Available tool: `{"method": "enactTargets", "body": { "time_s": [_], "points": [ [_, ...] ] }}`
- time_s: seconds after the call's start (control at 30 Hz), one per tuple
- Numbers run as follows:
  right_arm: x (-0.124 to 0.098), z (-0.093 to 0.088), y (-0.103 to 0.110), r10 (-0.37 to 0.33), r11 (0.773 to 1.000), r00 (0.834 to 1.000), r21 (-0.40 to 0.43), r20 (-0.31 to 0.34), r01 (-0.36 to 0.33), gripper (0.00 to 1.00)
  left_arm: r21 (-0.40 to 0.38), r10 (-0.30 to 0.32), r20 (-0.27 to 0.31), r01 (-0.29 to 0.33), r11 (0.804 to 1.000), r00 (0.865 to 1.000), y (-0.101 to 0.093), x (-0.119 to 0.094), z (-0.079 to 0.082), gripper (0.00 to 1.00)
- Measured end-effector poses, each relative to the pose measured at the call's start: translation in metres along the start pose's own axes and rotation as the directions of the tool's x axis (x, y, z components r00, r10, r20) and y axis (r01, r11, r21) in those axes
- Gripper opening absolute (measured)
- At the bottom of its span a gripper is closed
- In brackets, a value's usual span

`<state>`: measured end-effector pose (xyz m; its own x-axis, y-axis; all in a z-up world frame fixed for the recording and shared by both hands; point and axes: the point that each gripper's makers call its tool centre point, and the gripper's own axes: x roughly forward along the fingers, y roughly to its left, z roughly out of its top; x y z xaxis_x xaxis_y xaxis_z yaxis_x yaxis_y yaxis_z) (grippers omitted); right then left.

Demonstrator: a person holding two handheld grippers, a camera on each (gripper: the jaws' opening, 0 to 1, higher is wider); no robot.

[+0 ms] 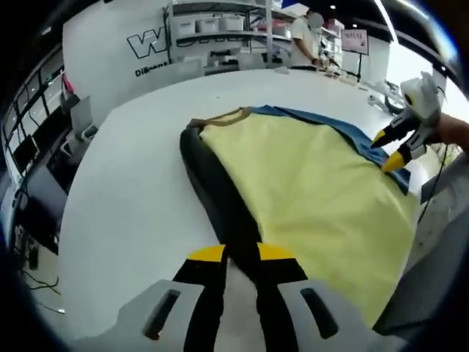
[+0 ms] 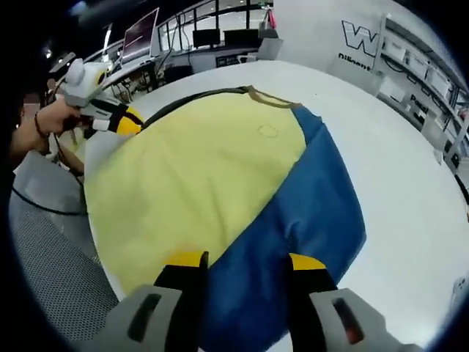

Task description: Fold the garment on the visible template until the final outline fits inside the template.

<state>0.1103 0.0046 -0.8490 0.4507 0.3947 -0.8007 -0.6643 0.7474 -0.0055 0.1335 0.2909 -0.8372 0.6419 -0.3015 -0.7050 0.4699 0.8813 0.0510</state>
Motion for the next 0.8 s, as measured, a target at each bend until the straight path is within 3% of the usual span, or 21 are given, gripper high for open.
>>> {"method": "enactTargets", "body": {
  "time_s": [0.37, 0.47, 0.57, 0.73, 0.8],
  "points": [
    [0.019, 0.017, -0.001, -0.032, 0.999, 0.999, 0.025, 0.014, 0.032, 0.4, -0.098, -0.045, 0.013, 0.046, 0.994, 0.999, -0.001, 0.009, 0.002, 0.08],
    [0.02, 0.015, 0.003, -0.015, 1.0, 1.0, 0.017, -0.013, 0.015, 0.27, -0.089, -0.045, 0.007, 0.046, 0.995, 0.999, -0.001, 0.011, 0.001, 0.06],
    [0.021, 0.013, 0.001, -0.031, 0.999, 0.999, 0.023, -0.026, 0.031, 0.35, -0.092, -0.053, 0.002, 0.053, 0.994, 0.999, -0.004, 0.013, 0.0, 0.0],
    [0.021, 0.012, 0.001, -0.034, 0.999, 0.999, 0.018, -0.029, 0.034, 0.33, -0.066, -0.058, -0.017, 0.057, 0.996, 0.998, -0.006, 0.016, -0.001, 0.0],
    [0.02, 0.011, 0.0, -0.034, 0.999, 0.999, 0.03, -0.028, 0.035, 0.33, -0.103, -0.051, -0.016, 0.049, 0.993, 0.999, -0.004, 0.014, 0.001, 0.0]
  ]
}}
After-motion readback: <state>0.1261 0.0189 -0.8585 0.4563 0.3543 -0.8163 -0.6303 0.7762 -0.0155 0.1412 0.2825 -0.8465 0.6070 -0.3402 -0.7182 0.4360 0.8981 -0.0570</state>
